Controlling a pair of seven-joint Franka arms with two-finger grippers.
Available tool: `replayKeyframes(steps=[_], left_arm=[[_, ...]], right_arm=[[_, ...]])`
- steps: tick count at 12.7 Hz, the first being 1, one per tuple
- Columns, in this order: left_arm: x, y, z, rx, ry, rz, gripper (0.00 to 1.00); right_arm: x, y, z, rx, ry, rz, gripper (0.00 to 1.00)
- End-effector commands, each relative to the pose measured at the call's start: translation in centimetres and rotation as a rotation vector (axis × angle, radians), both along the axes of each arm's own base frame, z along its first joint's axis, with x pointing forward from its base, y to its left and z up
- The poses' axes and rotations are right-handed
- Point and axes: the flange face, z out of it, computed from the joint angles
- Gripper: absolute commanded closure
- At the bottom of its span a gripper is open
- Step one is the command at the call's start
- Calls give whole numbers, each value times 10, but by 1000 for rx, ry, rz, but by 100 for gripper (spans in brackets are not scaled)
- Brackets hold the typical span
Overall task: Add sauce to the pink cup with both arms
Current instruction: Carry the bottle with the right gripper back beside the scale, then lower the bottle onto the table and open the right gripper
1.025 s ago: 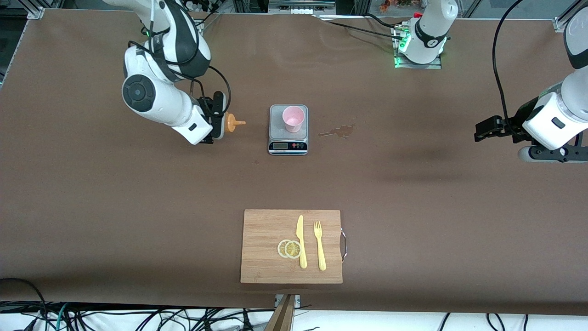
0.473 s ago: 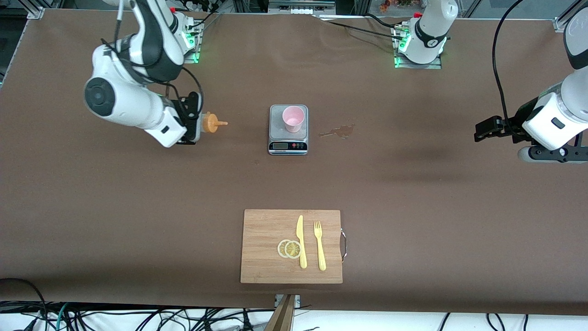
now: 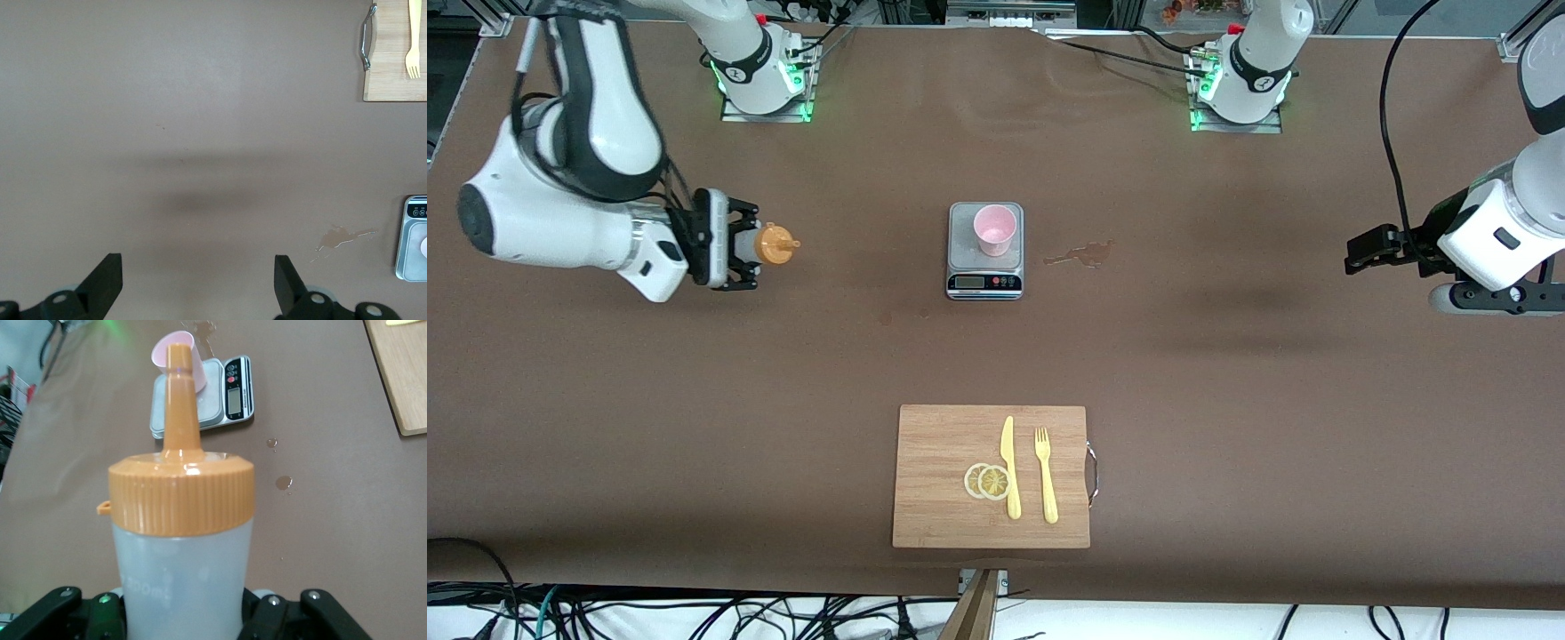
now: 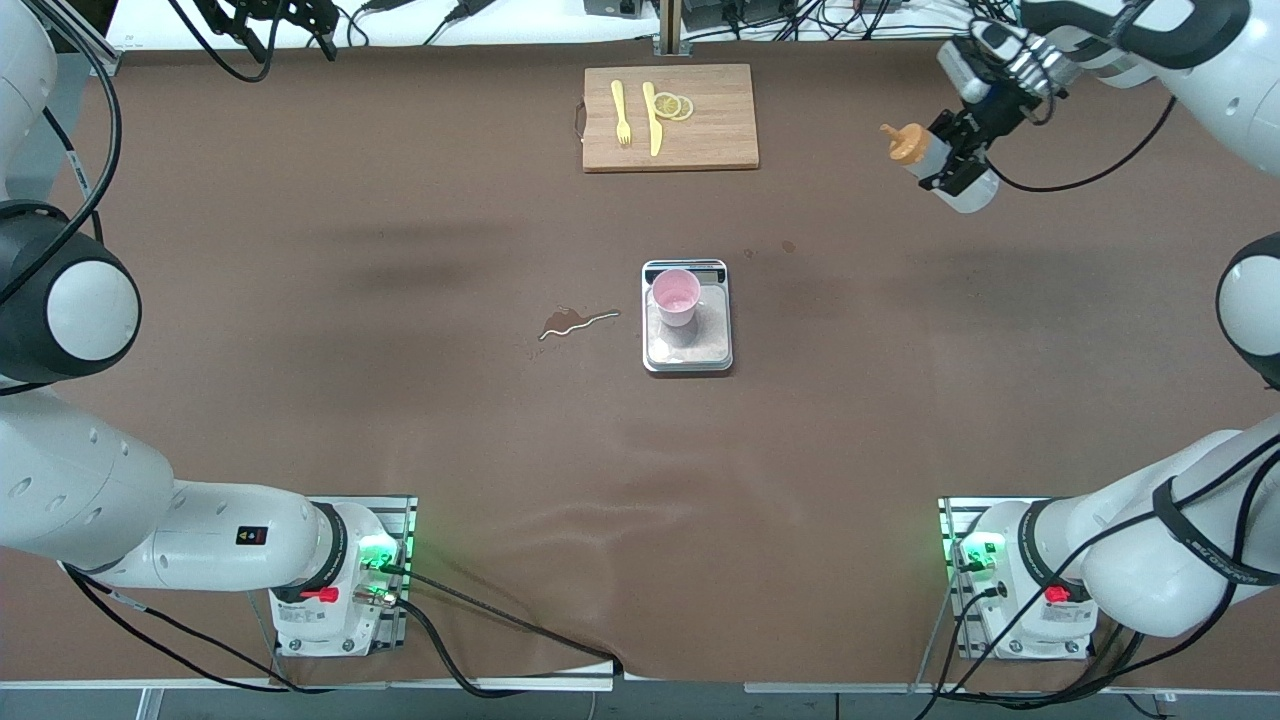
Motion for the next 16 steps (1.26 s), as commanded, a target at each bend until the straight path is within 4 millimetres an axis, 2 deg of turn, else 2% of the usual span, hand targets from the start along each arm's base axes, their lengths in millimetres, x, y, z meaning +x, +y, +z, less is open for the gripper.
replayKeyframes(steps=[1, 4, 7, 9, 12, 15, 16], left_arm=[[2, 2, 5, -27, -1, -15, 0], [2, 2, 5, -27, -1, -15, 0], [2, 2, 5, -27, -1, -15, 0], [2, 2, 5, -27, -1, -15, 0], [2, 2, 5, -27, -1, -15, 0], [2, 2, 5, -27, -1, -15, 0], [2, 2, 5, -27, -1, -15, 0]], right_arm=[[-3, -28, -23, 172, 9, 39, 79], [-8, -71, -78, 369, -6, 83, 79], [-17, -93, -132, 541, -27, 96, 79], [-21, -97, -165, 642, -46, 121, 79], [-32, -109, -194, 771, -34, 133, 78], [-32, -130, -225, 849, -45, 139, 77], [-30, -132, -229, 883, -85, 132, 76]])
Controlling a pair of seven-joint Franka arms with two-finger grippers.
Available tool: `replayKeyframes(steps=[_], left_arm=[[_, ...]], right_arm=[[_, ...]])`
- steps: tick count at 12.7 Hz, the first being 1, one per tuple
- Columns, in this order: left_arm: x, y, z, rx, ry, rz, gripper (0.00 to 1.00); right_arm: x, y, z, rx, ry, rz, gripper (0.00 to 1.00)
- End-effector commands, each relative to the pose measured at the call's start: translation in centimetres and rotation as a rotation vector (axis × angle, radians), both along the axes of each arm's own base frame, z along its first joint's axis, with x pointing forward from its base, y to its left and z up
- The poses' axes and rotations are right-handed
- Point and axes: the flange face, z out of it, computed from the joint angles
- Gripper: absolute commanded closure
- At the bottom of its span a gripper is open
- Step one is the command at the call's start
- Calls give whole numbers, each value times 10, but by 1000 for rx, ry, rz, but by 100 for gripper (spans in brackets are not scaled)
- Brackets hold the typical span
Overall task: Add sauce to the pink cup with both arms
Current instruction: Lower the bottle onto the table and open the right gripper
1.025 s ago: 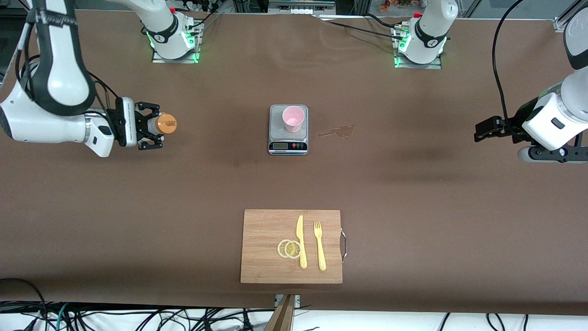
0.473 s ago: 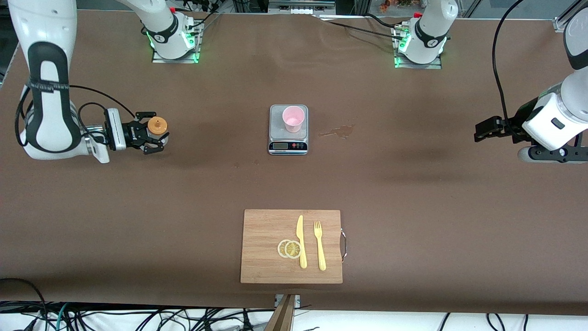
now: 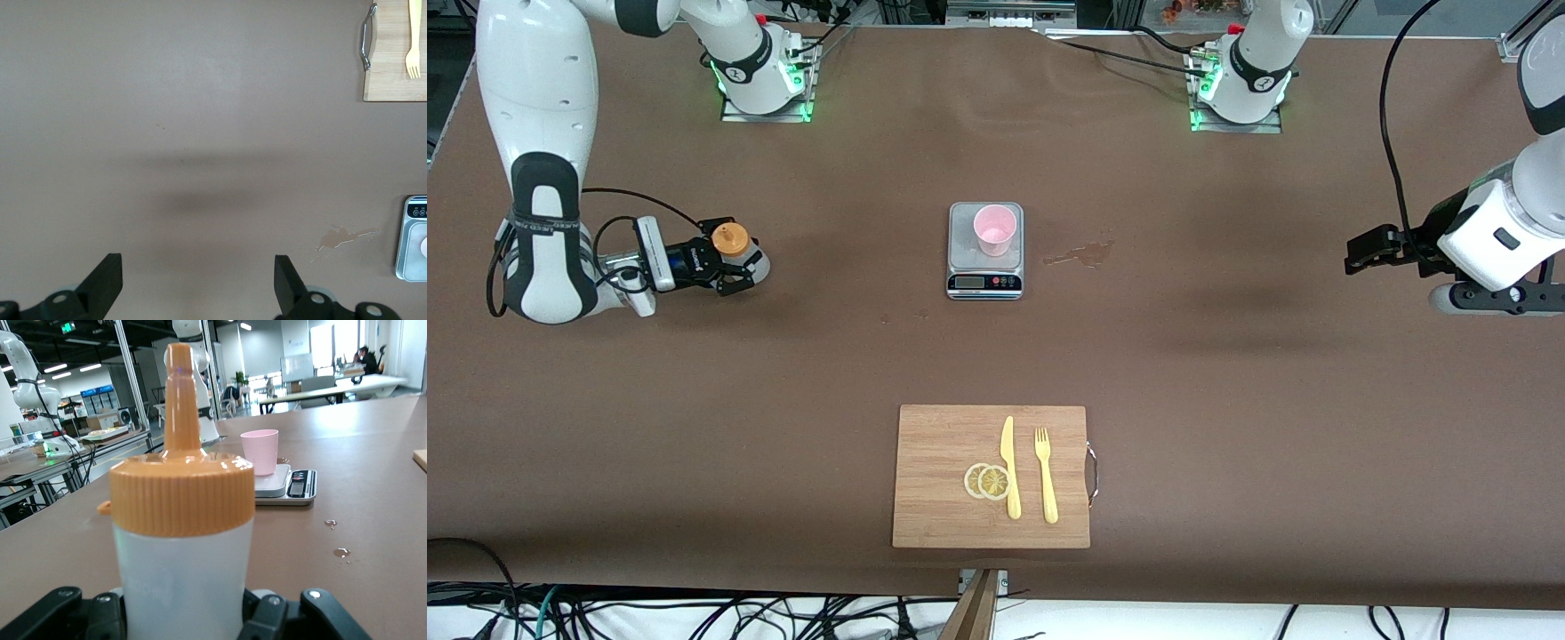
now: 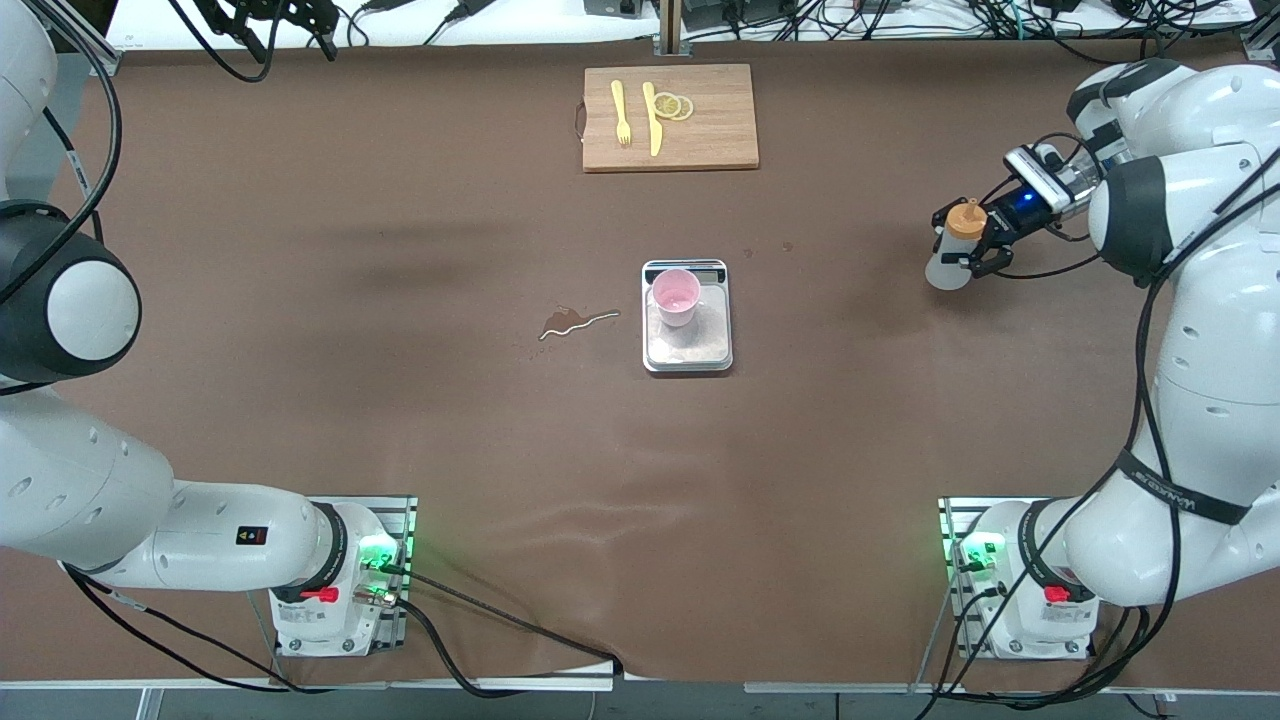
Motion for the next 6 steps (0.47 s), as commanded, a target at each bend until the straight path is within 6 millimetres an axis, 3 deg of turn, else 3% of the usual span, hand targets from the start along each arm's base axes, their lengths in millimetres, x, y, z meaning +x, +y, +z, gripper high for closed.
replayKeyframes(steps=[1, 6], left_arm=[[2, 2, 6, -27, -1, -15, 0], [2, 2, 6, -27, -1, -15, 0]], right_arm=[[6, -13, -17, 109, -41, -25, 75], [-10, -39, -45, 108, -13, -66, 75]])
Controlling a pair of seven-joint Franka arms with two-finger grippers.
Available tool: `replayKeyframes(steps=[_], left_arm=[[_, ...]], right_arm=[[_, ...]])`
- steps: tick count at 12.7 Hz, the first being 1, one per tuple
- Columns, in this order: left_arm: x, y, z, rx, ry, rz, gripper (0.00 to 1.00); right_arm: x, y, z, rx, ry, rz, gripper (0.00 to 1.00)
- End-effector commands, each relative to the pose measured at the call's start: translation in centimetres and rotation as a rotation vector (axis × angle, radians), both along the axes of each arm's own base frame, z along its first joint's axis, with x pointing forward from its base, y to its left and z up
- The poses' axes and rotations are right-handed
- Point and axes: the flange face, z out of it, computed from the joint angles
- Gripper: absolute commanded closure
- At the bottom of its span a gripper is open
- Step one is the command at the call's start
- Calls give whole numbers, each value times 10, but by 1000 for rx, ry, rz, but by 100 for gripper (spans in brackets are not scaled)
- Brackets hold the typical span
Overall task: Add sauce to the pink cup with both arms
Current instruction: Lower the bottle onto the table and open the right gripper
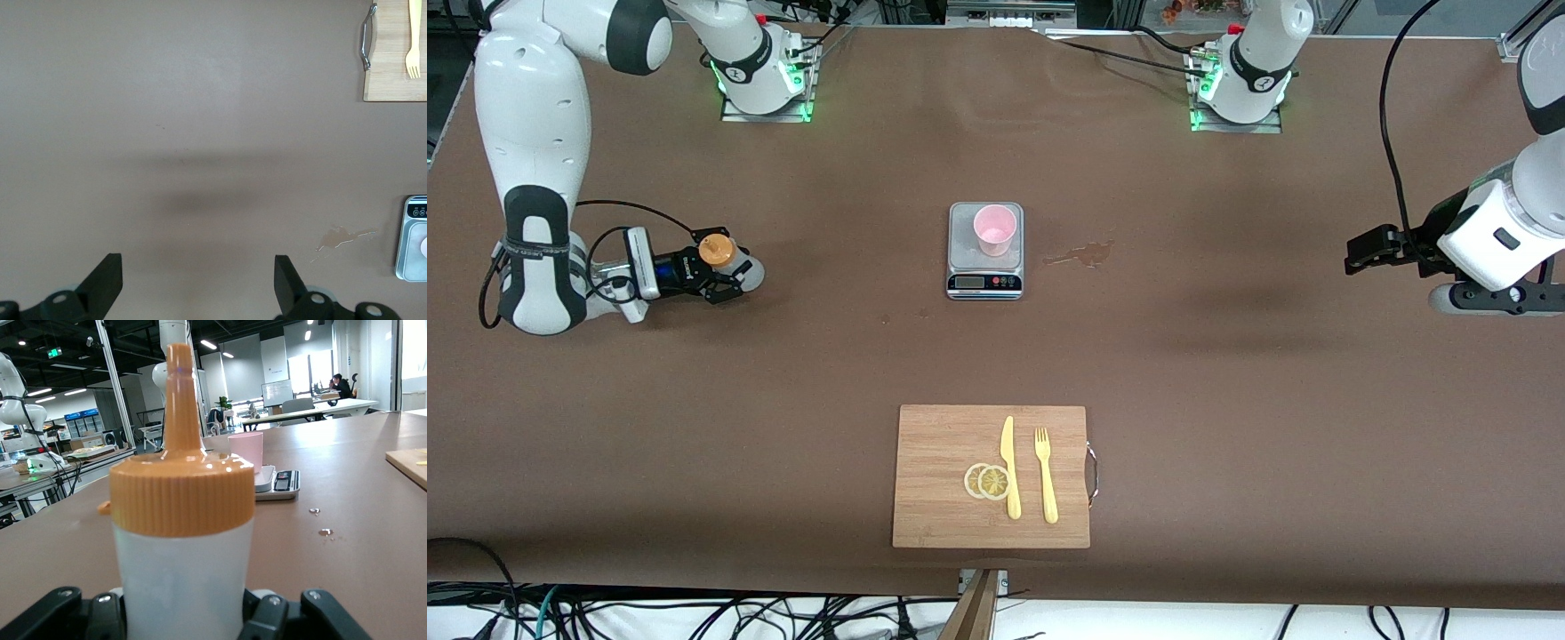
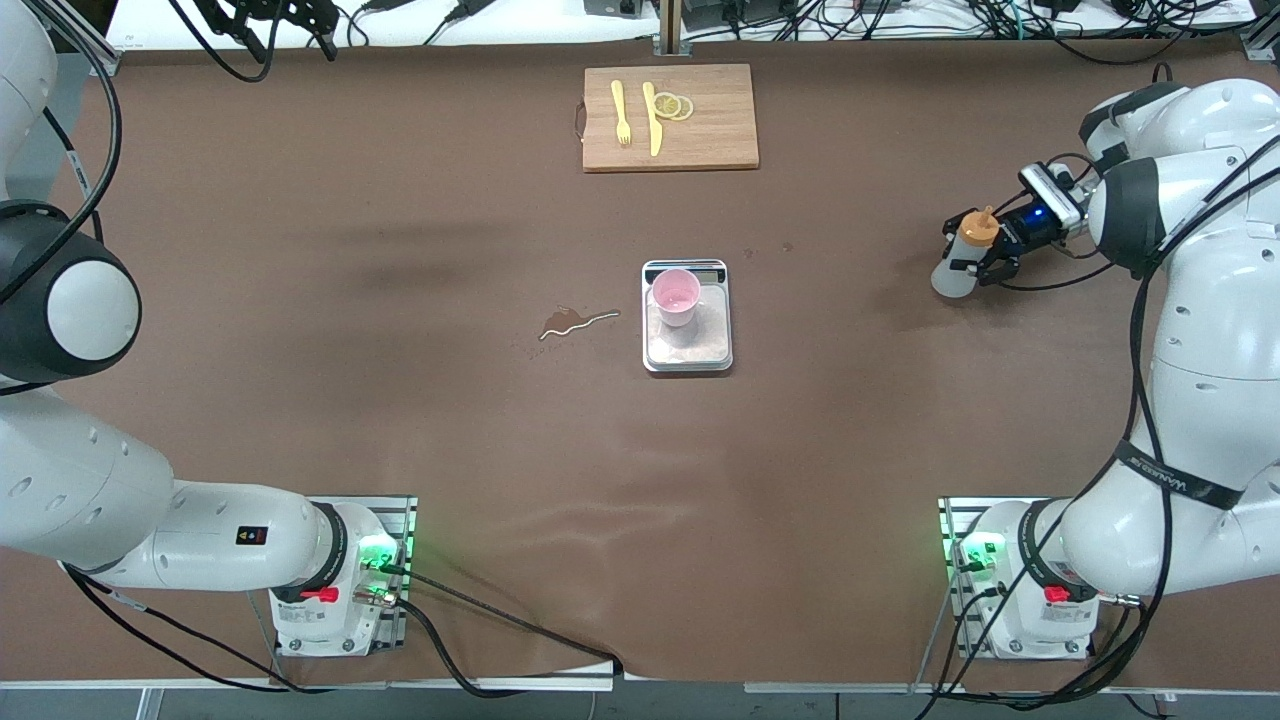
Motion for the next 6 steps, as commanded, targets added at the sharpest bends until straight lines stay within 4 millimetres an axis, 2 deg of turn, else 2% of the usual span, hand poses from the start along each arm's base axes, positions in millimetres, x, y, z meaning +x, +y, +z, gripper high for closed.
replayKeyframes(steps=[1, 3, 4, 5, 6], left_arm=[[2, 2, 6, -27, -1, -16, 0], [2, 2, 6, -27, -1, -16, 0], [2, 2, 6, -27, -1, -16, 0], [2, 2, 6, -27, -1, -16, 0], [2, 2, 6, -27, -1, -16, 0]], right_arm=[[-3, -13, -8, 52, -61, -5, 74], [-11, -15, -23, 55, -38, -15, 74], [-12, -18, -24, 58, -40, -19, 62], [-12, -17, -23, 60, -39, -15, 1], [-13, -19, -23, 57, -37, -12, 0]])
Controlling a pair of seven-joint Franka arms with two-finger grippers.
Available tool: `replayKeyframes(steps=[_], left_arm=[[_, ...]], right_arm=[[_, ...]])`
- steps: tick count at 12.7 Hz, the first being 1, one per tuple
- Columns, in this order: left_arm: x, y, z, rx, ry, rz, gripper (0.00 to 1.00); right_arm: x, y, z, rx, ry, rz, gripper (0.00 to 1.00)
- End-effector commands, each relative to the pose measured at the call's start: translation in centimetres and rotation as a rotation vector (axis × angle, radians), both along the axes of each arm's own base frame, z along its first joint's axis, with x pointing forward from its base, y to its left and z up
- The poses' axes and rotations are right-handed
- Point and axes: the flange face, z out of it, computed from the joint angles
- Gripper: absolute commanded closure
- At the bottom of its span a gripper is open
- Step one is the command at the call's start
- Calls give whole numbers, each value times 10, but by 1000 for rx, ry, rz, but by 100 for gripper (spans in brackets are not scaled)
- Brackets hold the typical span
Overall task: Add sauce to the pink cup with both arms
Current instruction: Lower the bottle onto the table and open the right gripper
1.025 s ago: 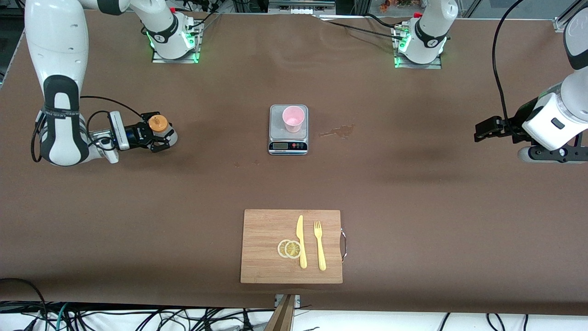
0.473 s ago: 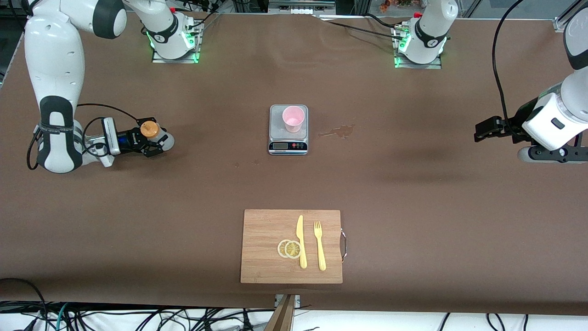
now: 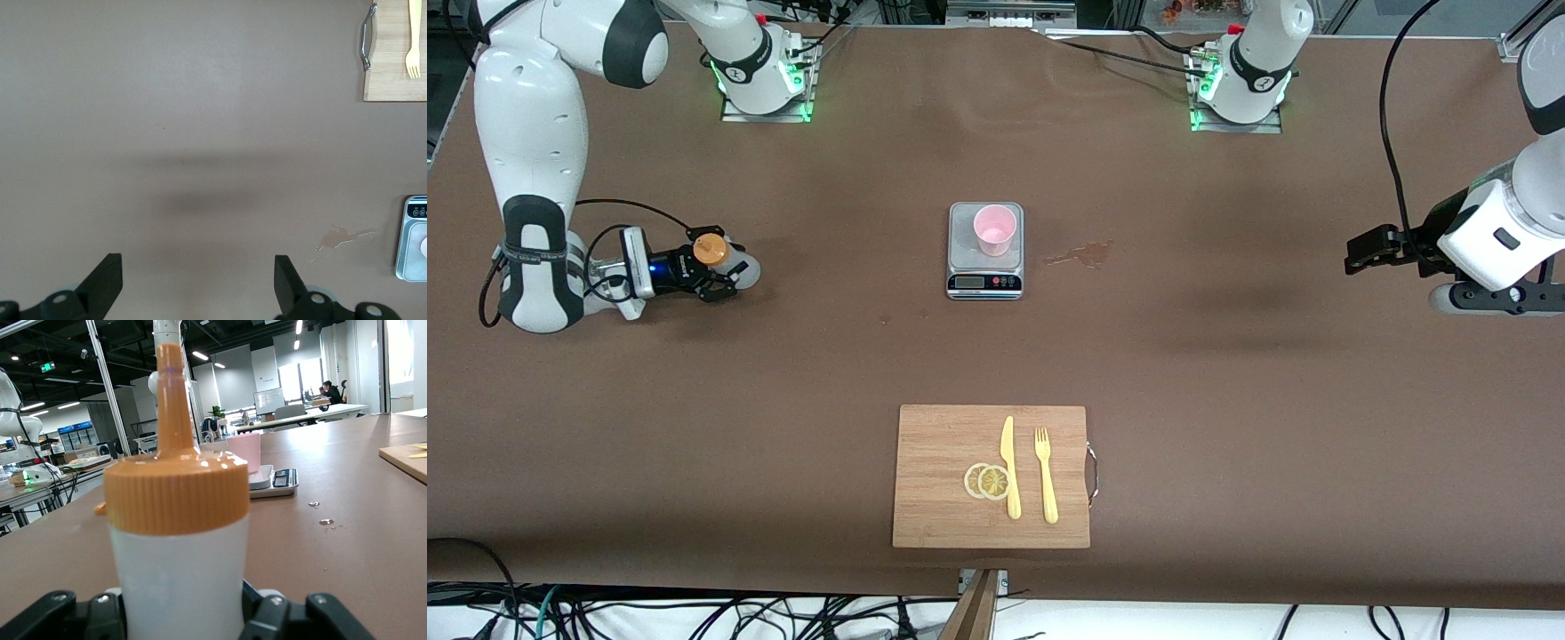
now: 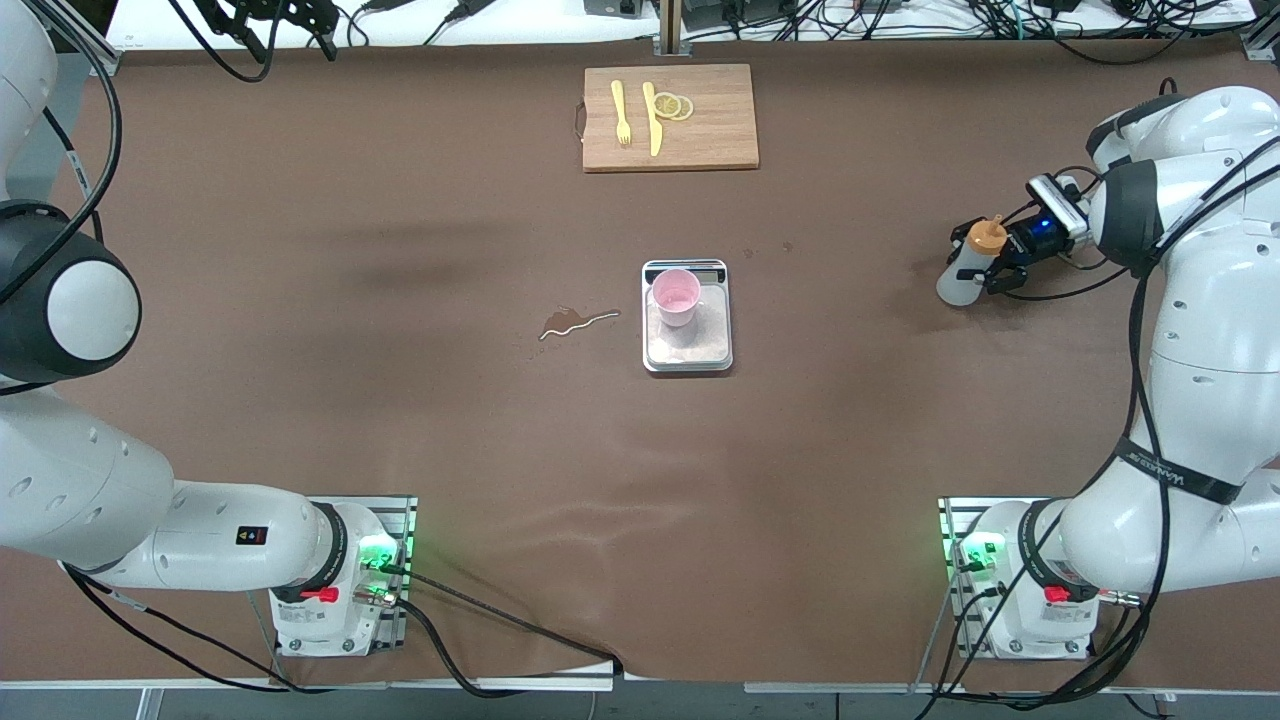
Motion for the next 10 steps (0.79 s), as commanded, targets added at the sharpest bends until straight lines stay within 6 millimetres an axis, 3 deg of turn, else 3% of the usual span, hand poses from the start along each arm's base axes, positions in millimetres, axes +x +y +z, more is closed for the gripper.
replayKeyframes(steps=[1, 3, 4, 6, 10], left_arm=[[2, 2, 6, -27, -1, -18, 0], [2, 2, 6, -27, -1, -18, 0], [2, 2, 6, -27, -1, -18, 0], [2, 2, 6, -27, -1, -18, 0], [2, 1, 6, -27, -1, -19, 0]], right_arm=[[-4, -9, -9, 35, -66, 11, 0], [1, -14, 0, 35, -70, 32, 0], [11, -28, 8, -6, -89, 60, 0], [9, -48, 14, -22, -84, 47, 0], [14, -88, 47, -88, -86, 72, 0]])
